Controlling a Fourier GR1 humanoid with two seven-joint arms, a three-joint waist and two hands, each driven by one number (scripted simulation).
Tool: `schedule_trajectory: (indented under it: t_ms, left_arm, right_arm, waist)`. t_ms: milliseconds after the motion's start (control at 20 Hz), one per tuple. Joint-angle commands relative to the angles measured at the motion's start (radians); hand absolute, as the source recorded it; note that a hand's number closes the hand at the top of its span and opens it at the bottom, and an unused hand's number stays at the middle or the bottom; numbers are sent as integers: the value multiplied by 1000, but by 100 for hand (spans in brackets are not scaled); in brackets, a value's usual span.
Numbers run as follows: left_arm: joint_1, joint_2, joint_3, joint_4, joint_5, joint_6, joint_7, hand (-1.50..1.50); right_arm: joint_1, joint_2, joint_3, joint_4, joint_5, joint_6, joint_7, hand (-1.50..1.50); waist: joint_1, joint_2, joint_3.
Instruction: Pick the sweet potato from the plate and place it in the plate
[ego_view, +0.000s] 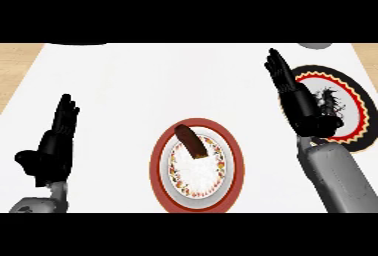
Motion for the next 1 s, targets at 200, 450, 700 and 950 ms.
schedule_trajectory:
  t_ms: [200, 450, 700, 950]
  left_arm:
    - [4, 2, -64, 72, -10, -54, 96, 0]
    - [35, -22, -95, 117, 2, -68, 151, 0]
    - [6, -28, -114, 99, 2, -88, 165, 0]
    - [-54, -43, -112, 129, -14, -62, 234, 0]
  right_arm:
    - [-126, 143, 221, 42, -202, 452, 51, 150]
    - [-269, -105, 303, -84, 376, 206, -232, 150]
    - [-21, 168, 251, 221, -29, 369, -378, -150]
    - [-152, 101, 325, 434, 100, 591, -680, -150]
  waist:
    - [56, 6, 1]
    - [-9, -24, -2]
    - [34, 22, 6]
    - [17, -2, 1]
